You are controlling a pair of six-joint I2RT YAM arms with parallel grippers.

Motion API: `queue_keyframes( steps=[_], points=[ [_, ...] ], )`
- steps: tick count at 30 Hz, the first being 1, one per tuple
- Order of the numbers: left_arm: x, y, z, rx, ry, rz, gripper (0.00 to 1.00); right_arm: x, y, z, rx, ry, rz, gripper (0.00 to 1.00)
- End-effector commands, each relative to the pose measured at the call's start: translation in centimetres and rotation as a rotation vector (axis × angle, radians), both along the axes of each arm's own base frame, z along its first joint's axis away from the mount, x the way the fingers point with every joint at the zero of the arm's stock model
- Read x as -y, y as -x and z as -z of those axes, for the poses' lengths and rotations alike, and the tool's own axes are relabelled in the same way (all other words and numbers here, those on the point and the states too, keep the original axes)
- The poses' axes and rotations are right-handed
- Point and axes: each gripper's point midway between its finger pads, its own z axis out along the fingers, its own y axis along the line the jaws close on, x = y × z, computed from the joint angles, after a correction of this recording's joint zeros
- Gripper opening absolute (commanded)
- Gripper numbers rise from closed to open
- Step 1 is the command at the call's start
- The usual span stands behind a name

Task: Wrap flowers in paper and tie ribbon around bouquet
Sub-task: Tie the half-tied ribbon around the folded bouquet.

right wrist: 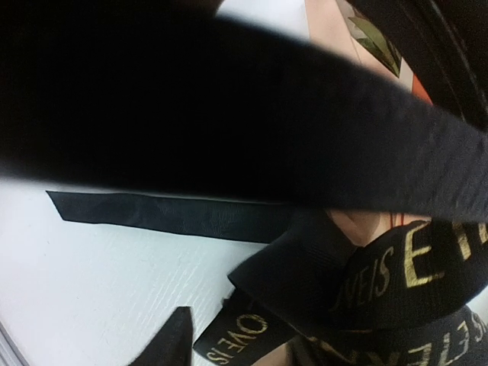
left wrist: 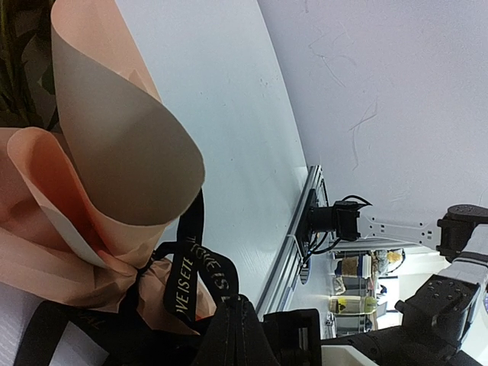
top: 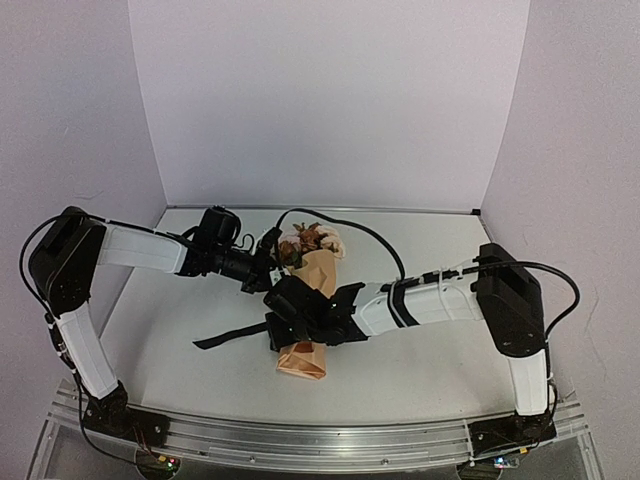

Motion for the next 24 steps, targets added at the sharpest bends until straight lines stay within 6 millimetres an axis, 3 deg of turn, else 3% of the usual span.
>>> queue_keyframes(
  steps=[1,7,11,16,24],
  points=[
    [1.3,0.5,-3.0,0.063,0.095,0.062,0.00,0.4,0.8,2.9,-0.057,0.062,-0.010,0.34],
    [0.5,-0.8,-1.3,0.060,0.009,-0.024,0.00,1.1,1.1,1.0,-0.047,0.042,-0.014,0.09],
    [-0.4,-1.7,-0.3,0.054,-0.033,-0.083,0.00,1.6,1.3,-0.9,-0.046,0.029,-0.024,0.01],
    [-1.1,-2.4,0.2,0.061,-0.065,-0.129,0.00,3.1,1.2,-3.3,-0.063,0.017,-0.024,0.00],
    [-1.6,-3.1,0.7,0.081,-0.092,-0.170,0.00,5.4,0.9,-4.8,-0.128,0.032,-0.006,0.00]
  ],
)
